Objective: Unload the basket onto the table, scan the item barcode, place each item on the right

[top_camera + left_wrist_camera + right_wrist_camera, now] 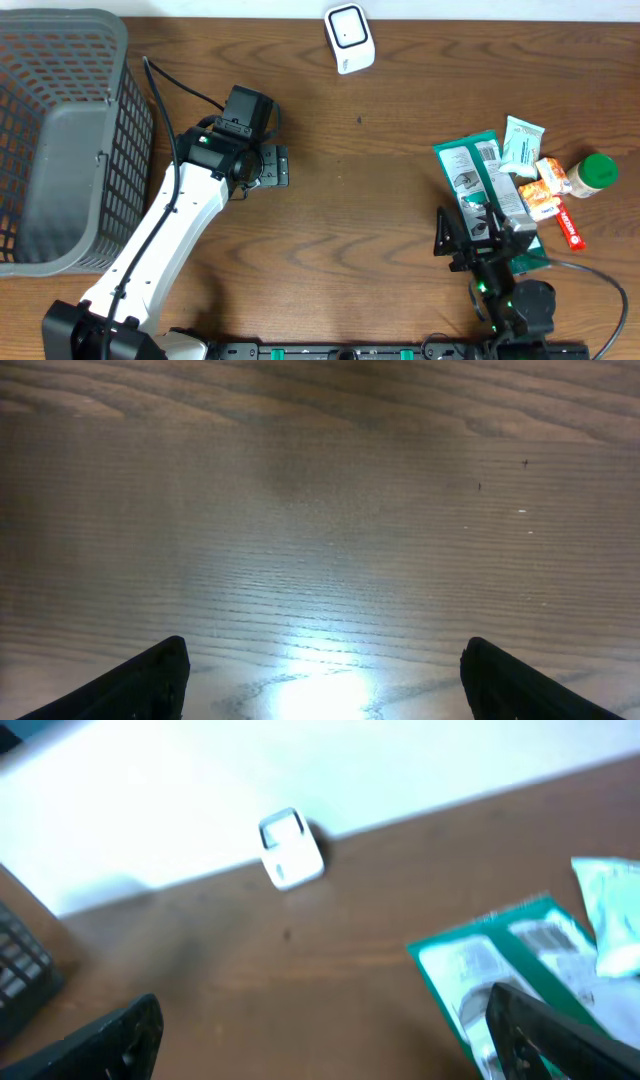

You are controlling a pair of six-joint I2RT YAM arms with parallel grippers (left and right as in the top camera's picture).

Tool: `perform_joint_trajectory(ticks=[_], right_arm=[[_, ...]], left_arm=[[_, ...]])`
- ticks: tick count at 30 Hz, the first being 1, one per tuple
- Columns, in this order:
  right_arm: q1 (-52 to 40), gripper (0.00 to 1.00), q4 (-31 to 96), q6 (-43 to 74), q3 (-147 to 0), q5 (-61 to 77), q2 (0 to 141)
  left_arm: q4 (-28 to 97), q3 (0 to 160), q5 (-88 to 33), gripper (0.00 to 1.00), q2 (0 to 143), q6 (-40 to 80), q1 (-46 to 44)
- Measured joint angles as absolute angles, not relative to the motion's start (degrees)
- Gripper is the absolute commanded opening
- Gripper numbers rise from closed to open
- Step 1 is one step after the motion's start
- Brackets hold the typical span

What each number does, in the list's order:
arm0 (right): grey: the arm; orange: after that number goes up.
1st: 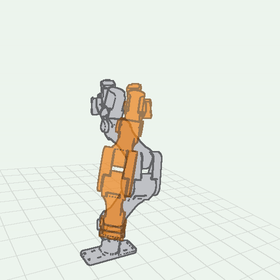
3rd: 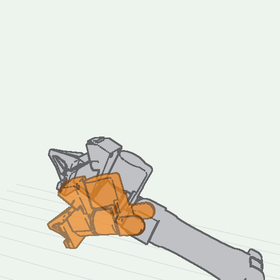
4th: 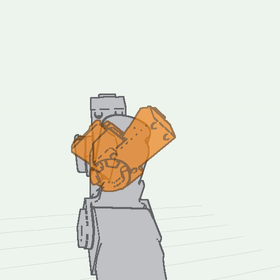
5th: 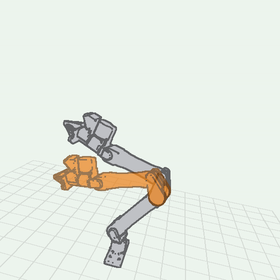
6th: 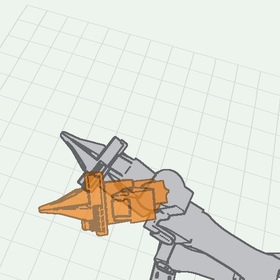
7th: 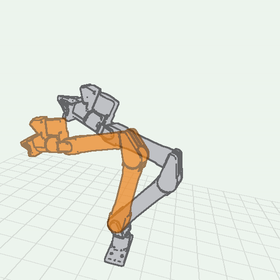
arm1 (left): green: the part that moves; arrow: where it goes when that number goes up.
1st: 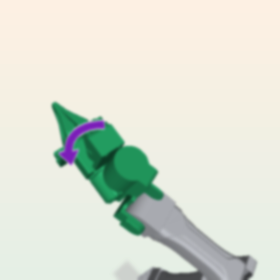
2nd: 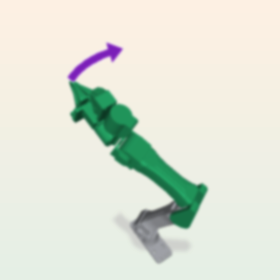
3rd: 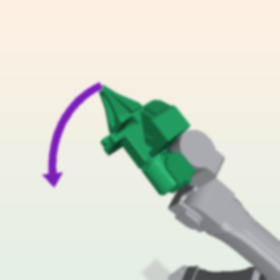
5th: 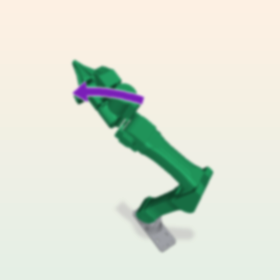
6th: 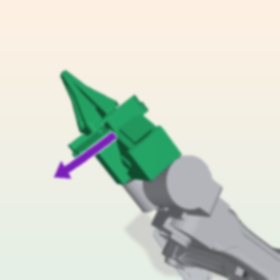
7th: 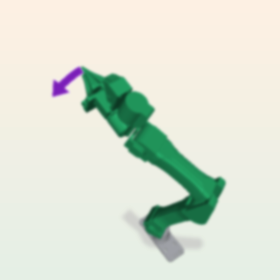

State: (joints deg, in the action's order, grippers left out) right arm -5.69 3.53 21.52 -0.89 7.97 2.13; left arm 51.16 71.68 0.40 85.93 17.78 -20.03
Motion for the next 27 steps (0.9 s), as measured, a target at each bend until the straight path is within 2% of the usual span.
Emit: perform_joint_trajectory(ticks=[16, 27], right_arm=[[-5.69, 0.99, 3.44, 21.52, -0.58, 7.97, 0.84], [-5.26, 0.99, 3.84, 13.32, -0.58, -1.85, 0.84]], left_arm=[[51.16, 71.68, 0.40, 0.87, 85.93, 17.78, -20.03], [51.18, 71.68, 0.38, 0.87, 85.93, 17.78, -20.03]])
